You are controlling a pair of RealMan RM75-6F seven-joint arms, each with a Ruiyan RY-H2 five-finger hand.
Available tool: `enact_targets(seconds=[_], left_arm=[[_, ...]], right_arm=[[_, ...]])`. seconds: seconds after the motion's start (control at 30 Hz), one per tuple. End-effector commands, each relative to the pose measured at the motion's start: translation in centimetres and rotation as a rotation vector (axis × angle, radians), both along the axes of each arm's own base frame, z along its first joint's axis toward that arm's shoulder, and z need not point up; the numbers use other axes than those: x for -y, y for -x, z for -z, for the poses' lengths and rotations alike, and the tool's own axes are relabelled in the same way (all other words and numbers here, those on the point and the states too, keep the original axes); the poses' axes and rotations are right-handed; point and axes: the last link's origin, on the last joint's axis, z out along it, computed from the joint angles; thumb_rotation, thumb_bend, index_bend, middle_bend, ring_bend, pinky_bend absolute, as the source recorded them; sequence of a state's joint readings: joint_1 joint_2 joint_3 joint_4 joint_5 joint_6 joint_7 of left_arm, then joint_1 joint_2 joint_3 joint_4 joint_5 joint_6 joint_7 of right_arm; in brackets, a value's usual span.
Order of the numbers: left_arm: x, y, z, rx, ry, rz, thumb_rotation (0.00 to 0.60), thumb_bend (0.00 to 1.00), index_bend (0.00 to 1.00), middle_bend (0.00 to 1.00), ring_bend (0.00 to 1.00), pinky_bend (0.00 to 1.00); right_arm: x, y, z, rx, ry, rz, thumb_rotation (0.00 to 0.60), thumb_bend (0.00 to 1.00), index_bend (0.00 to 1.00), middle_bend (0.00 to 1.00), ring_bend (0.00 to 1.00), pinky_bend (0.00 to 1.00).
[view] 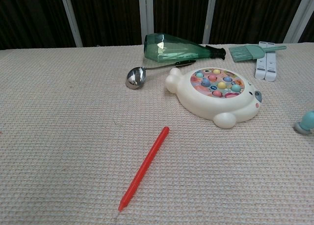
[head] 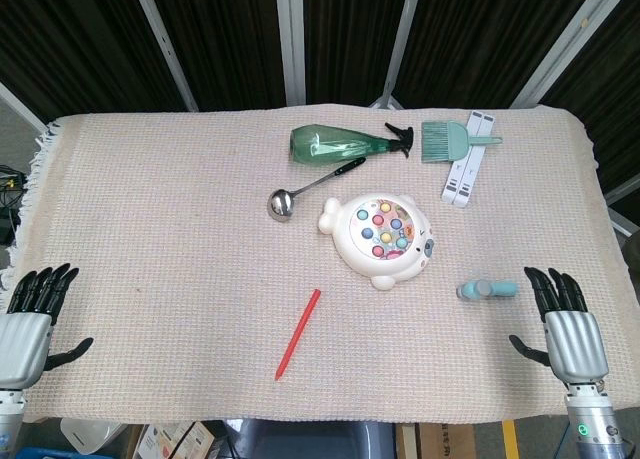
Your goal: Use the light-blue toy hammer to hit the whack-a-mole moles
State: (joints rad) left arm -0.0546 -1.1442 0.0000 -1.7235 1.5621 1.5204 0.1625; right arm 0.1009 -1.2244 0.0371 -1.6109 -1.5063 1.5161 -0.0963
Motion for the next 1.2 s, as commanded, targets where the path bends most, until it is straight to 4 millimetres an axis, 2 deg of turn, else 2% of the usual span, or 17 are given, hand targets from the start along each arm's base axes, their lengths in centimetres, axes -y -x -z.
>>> enact_targets(seconds=[0.03,0.27,0.43,0.6,0.67,0.77,0.83,1.2], left_arm=[[-0.2,-0.1,0.0,0.000,0.005,-0.003,0.600,0.15,0.00,0.02,0.00,0.00],[0.0,-0.6,0.2,-0.004,0.005,0.009,0.600,0.15,0.00,0.02,0.00,0.00],[0.1,-0.8,0.1,-0.009,0.007,0.012,0.600,0.15,0.00,0.02,0.00,0.00],[0.1,-1.0,0.2,-0.010,0.014,0.013,0.600,0.15,0.00,0.02,0.00,0.00],[0.1,-1.0,0.2,-0.011,0.015,0.012,0.600,0.15,0.00,0.02,0.00,0.00],[0.1,-1.0,0.3,-0.012,0.017,0.011,0.600,0.15,0.00,0.02,0.00,0.00],[0.1,-1.1,0.3,-0.014,0.023,0.011,0.600,0.15,0.00,0.02,0.00,0.00],[-0.1,-1.4,0.4,-0.019,0.032,0.014,0.600,0.15,0.00,0.02,0.00,0.00]], right_arm=[[0.1,0.0,0.0,0.008,0.003,-0.002,0.600,0.17,0.00,0.13,0.03,0.08],[0.1,0.2,-0.3,0.009,-0.007,-0.001,0.600,0.17,0.00,0.13,0.03,0.08],[1.3,0.7,-1.1,0.036,-0.019,0.025,0.600,0.17,0.00,0.13,0.03,0.08],[3.6,1.2,-1.3,0.067,-0.075,0.046,0.600,0.17,0.00,0.13,0.03,0.08],[4.7,1.5,-1.0,0.084,-0.108,0.055,0.600,0.18,0.00,0.13,0.03,0.08],[5.9,1.9,-0.4,0.093,-0.150,0.070,0.600,0.28,0.00,0.13,0.03,0.08],[7.0,2.5,0.8,0.094,-0.205,0.097,0.600,0.32,0.01,0.13,0.04,0.08],[8.5,3.5,3.4,0.077,-0.302,0.128,0.600,0.37,0.17,0.19,0.10,0.09]])
